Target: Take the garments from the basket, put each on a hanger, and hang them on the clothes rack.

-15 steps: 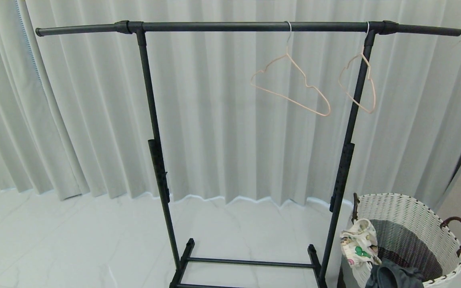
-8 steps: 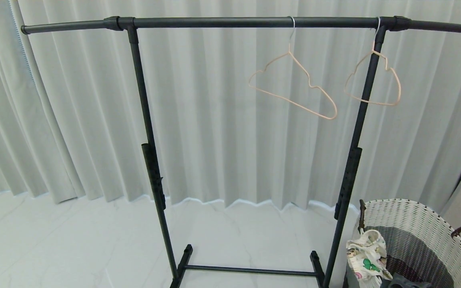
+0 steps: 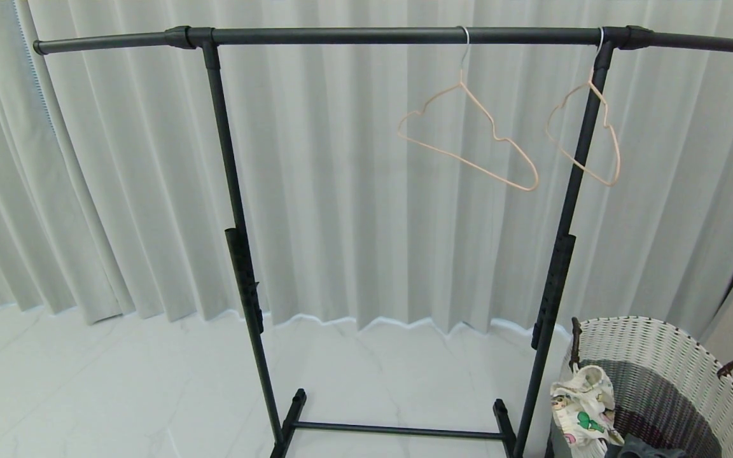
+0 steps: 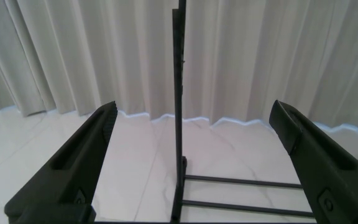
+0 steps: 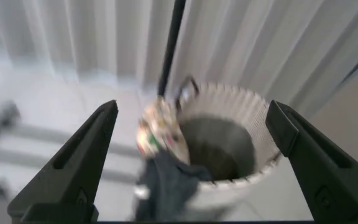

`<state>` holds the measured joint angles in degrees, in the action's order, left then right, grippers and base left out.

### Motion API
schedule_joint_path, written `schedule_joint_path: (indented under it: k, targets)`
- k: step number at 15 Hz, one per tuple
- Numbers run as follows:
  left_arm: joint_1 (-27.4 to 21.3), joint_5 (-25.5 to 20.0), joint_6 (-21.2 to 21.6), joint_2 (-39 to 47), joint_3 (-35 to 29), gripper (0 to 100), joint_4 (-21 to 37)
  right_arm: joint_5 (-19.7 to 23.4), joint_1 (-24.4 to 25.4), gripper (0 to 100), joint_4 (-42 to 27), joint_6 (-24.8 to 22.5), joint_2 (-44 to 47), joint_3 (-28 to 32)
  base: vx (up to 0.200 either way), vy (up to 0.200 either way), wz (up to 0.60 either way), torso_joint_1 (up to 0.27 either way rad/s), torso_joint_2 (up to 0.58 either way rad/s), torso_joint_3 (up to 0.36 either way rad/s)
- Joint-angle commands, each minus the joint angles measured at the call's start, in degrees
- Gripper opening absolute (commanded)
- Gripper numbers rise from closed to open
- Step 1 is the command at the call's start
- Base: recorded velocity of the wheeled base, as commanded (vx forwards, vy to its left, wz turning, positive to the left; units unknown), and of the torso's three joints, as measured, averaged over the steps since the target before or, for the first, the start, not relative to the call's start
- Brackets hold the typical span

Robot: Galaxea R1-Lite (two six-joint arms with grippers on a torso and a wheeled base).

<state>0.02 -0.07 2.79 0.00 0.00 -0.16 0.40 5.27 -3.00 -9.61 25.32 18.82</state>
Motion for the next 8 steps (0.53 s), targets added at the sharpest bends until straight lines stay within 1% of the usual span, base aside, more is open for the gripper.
schedule_joint_path:
  k: [1,2,4,6,7,8]
  targets:
    - [0.1,0.1,0.0,0.0,0.0,100,0.0,-0.7,0.4,100,1.4,-18.0,34.0,4.3,0.0,0.0,0.0,0.0,0.0,0.0]
    - [0.1,0.0,0.0,0.0,0.0,100,0.0,-0.7,0.4,100,4.3,-21.4,39.8,2.7,0.0,0.0,0.0,0.0,0.0,0.0]
    - [0.0,0.0,0.0,0.0,0.0,100,0.0,-0.8,0.4,100,13.9,-27.7,51.2,-2.3,0.0,0.0,0.0,0.0,0.0,0.0]
    - [0.1,0.0,0.0,0.0,0.0,100,0.0,-0.7,0.6,100,22.6,-30.9,60.0,-7.5,0.0,0.0,0.0,0.0,0.0,0.0]
    - [0.1,0.0,0.0,0.0,0.0,100,0.0,-0.8,0.6,100,25.2,-33.3,63.5,-9.6,0.0,0.0,0.0,0.0,0.0,0.0]
    - [0.1,0.0,0.0,0.0,0.0,100,0.0,-0.7,0.6,100,26.9,-34.2,66.6,-10.6,0.0,0.0,0.0,0.0,0.0,0.0]
